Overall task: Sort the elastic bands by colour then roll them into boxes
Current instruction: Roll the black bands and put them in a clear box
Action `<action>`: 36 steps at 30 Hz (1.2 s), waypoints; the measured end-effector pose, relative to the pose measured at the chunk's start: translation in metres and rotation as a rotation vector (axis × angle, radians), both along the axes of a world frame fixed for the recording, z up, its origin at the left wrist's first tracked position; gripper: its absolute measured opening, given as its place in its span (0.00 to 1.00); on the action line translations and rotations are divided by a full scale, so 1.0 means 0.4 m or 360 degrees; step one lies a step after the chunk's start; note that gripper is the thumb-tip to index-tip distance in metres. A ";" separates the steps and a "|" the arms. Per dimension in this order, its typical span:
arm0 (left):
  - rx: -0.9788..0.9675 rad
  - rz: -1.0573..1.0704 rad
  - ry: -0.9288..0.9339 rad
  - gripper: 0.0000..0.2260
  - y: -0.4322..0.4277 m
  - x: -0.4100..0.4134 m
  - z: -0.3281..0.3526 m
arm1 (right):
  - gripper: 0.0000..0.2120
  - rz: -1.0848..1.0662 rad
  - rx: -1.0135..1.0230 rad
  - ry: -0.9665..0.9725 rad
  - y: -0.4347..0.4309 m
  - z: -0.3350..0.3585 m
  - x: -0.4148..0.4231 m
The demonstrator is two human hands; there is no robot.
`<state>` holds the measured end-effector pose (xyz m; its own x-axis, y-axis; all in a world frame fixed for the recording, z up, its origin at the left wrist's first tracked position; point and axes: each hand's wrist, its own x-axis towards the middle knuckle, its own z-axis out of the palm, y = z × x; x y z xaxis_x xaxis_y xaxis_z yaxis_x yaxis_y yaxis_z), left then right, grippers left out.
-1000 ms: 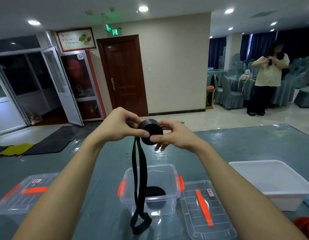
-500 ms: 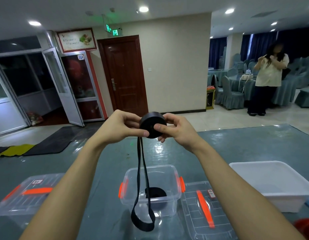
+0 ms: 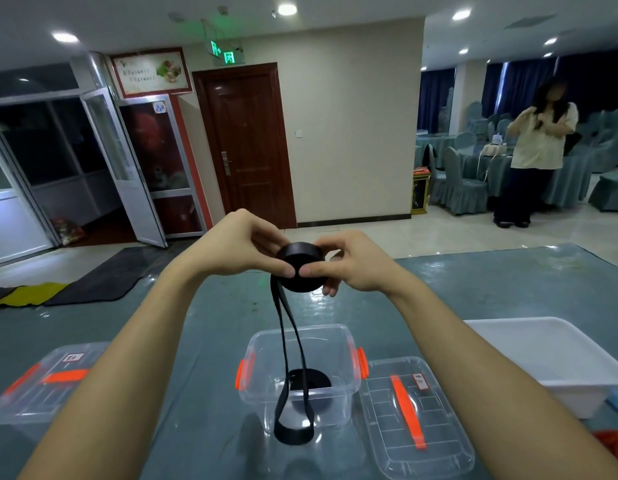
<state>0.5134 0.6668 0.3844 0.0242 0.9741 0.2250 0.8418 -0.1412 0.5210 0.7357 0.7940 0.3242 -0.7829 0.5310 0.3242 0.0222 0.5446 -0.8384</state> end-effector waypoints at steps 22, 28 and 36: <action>0.0056 -0.0070 -0.0322 0.18 -0.024 -0.017 -0.042 | 0.14 0.0054 -0.0294 0.0210 -0.014 -0.026 -0.008; -0.0057 -0.0021 0.0052 0.14 -0.009 -0.006 -0.019 | 0.25 0.0068 -0.0249 -0.0121 -0.014 -0.041 -0.020; -0.0204 -0.0101 0.0126 0.19 0.005 -0.015 -0.024 | 0.16 0.0027 -0.0066 -0.0080 -0.010 -0.048 -0.035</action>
<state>0.5074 0.6686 0.3747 0.0995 0.9906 0.0936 0.8724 -0.1321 0.4707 0.7217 0.7900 0.3048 -0.8067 0.5295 0.2625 0.0557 0.5103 -0.8582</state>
